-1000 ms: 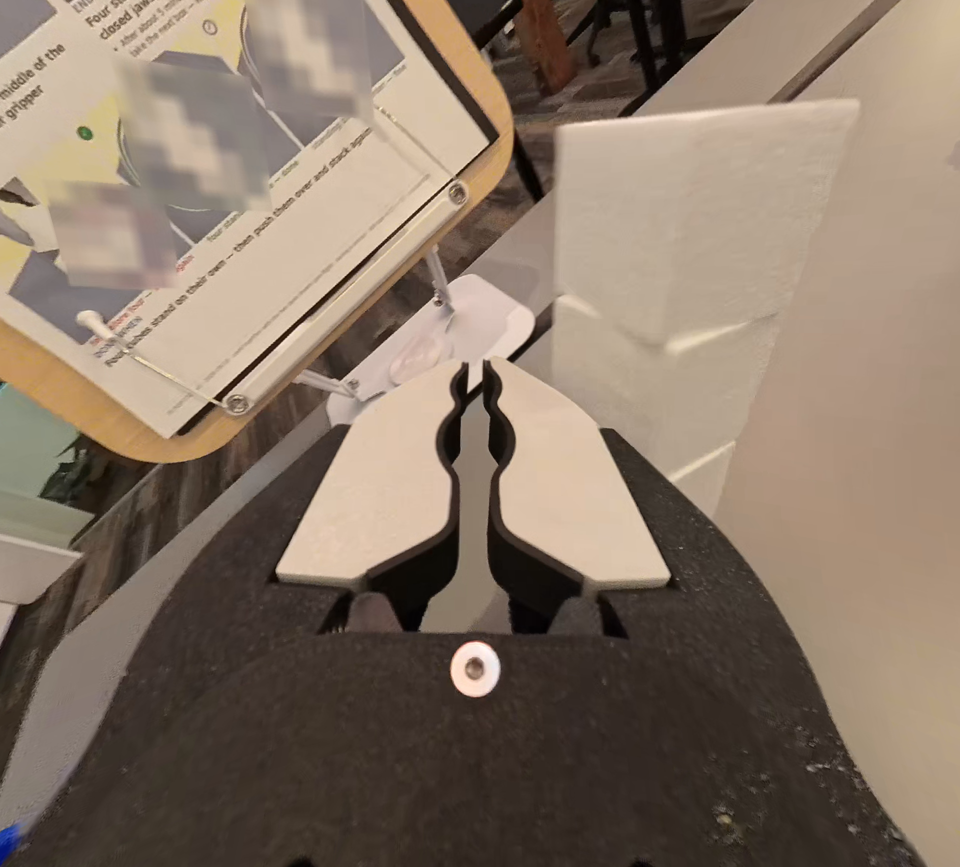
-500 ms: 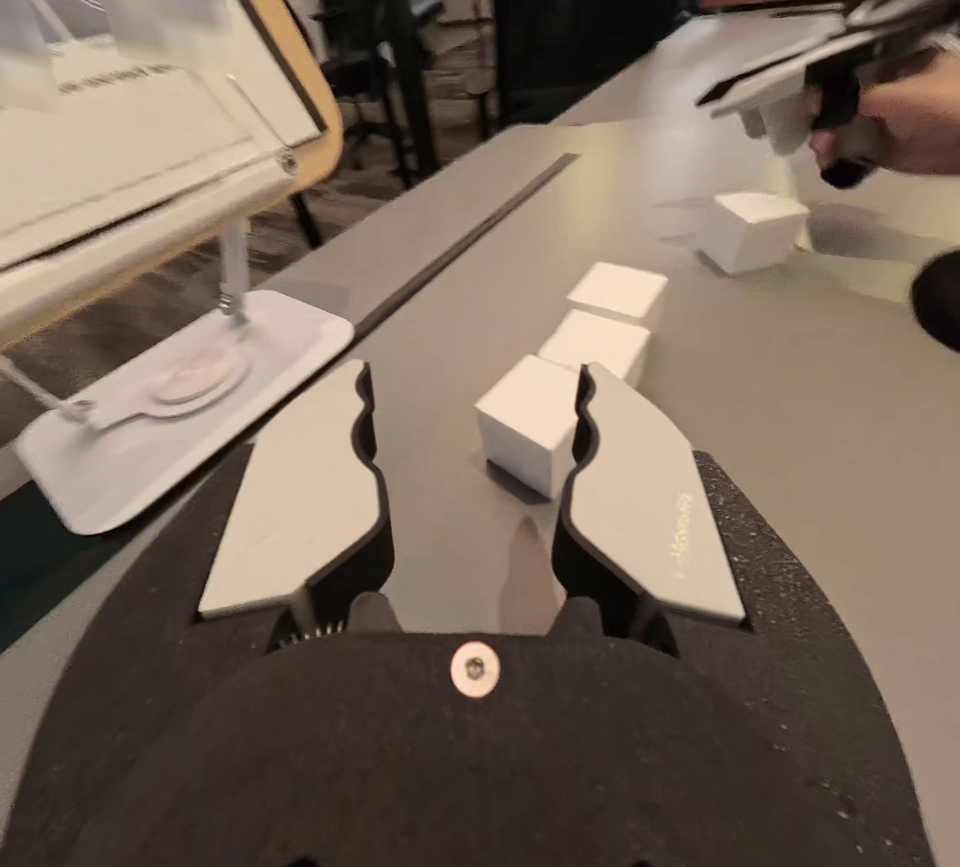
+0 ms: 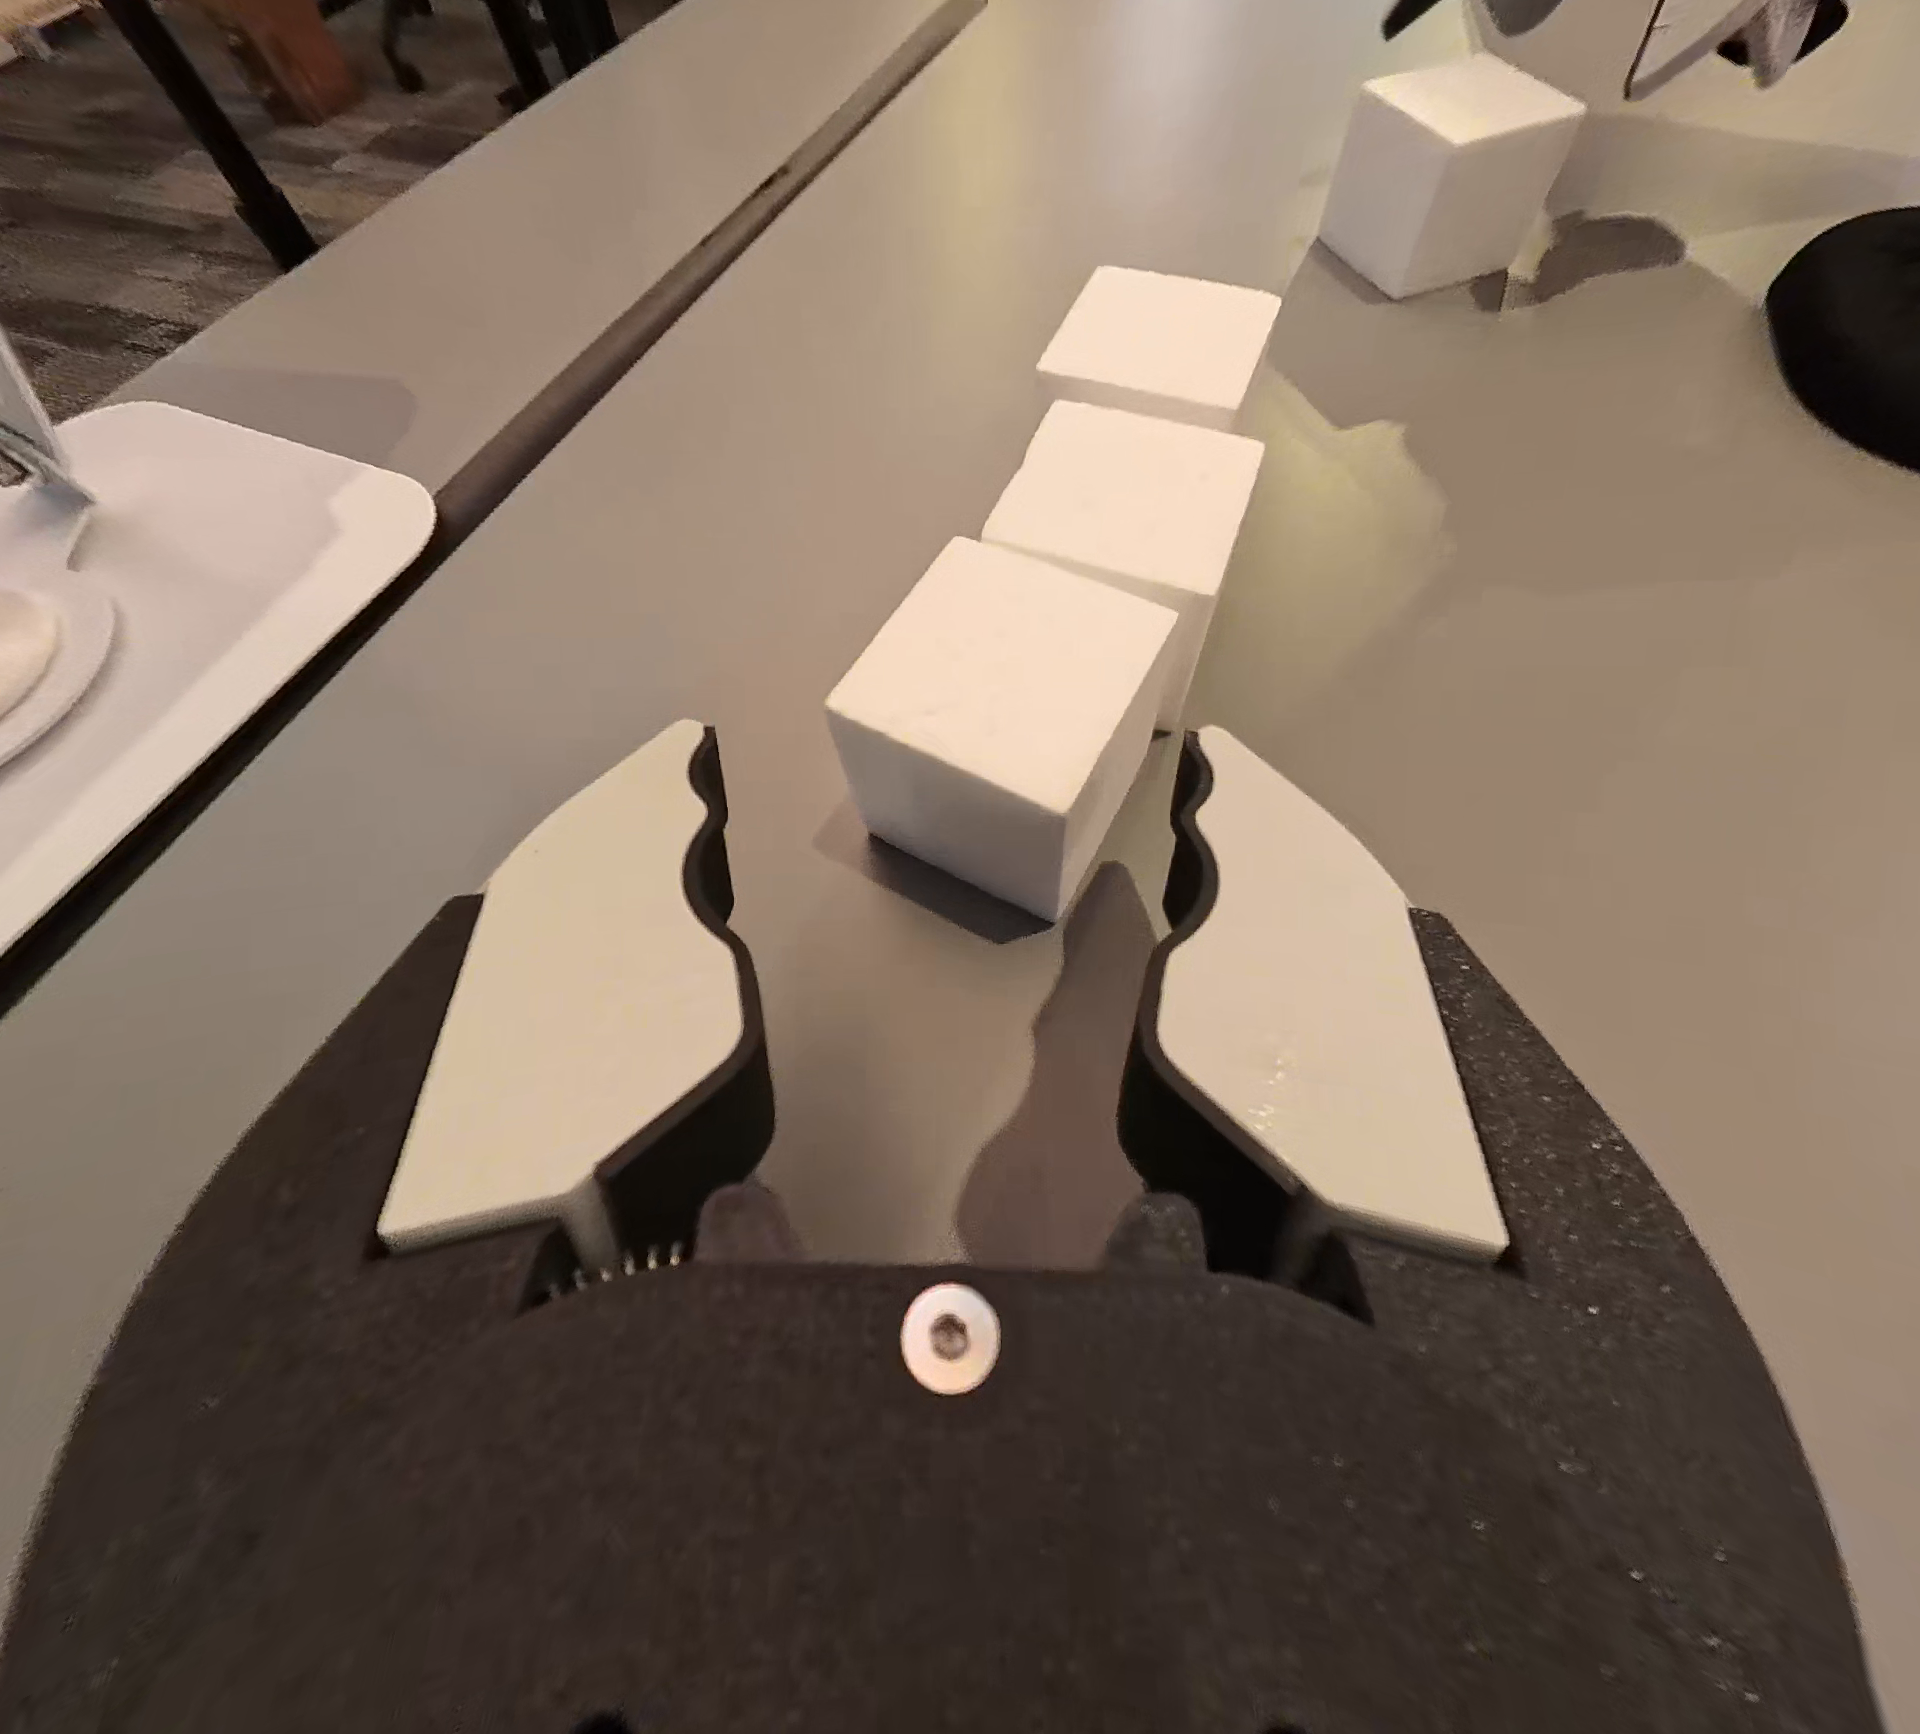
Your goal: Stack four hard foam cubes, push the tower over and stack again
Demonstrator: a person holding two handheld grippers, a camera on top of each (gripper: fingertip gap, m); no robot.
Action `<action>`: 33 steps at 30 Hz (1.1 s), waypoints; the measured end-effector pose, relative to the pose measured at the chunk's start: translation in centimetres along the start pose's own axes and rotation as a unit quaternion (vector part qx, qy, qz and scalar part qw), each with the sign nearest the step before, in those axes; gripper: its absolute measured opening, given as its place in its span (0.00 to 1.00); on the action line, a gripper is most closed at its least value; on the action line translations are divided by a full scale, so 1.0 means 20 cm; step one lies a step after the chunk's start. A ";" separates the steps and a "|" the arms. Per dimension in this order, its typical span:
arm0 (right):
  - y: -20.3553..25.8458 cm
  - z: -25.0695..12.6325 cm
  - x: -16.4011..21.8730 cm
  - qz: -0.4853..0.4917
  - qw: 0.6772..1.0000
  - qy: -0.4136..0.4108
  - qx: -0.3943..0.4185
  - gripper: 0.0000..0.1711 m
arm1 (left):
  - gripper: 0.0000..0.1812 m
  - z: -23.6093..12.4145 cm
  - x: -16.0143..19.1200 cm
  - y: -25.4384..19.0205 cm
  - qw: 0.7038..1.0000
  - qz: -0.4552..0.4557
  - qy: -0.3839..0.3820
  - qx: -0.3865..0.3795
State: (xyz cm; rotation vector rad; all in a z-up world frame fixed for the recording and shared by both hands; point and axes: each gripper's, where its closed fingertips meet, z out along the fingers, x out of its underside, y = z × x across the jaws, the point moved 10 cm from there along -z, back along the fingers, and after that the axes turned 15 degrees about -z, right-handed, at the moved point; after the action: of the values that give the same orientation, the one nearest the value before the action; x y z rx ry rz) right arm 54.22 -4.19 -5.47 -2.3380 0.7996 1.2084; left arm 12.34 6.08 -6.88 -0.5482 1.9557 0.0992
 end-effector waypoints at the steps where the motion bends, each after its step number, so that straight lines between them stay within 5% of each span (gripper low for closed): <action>1: 0.01 0.01 0.01 -0.001 1.000 0.010 -0.006 0.56 | 0.46 0.01 0.00 0.00 1.000 0.004 0.004 0.000; 7: 0.02 0.06 0.01 -0.006 0.999 0.042 -0.024 0.50 | 0.38 0.08 -0.02 -0.03 0.999 0.030 0.017 0.001; 11: 0.02 0.08 0.04 0.015 0.997 0.065 -0.050 0.35 | 0.35 0.08 -0.02 -0.04 0.999 0.048 0.007 -0.018; 19: -0.02 0.04 0.04 0.028 0.998 0.054 -0.022 0.35 | 0.35 -0.02 -0.21 -0.11 0.998 -0.003 -0.061 -0.023; 33: -0.01 0.06 0.04 0.025 0.997 0.060 -0.034 0.35 | 0.35 0.16 -0.29 -0.24 1.000 0.001 -0.013 -0.009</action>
State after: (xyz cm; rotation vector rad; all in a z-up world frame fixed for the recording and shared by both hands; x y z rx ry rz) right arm 54.12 -3.61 -6.81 -2.4784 0.8759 1.1408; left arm 19.05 4.69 -2.35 -0.5542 1.9314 0.1244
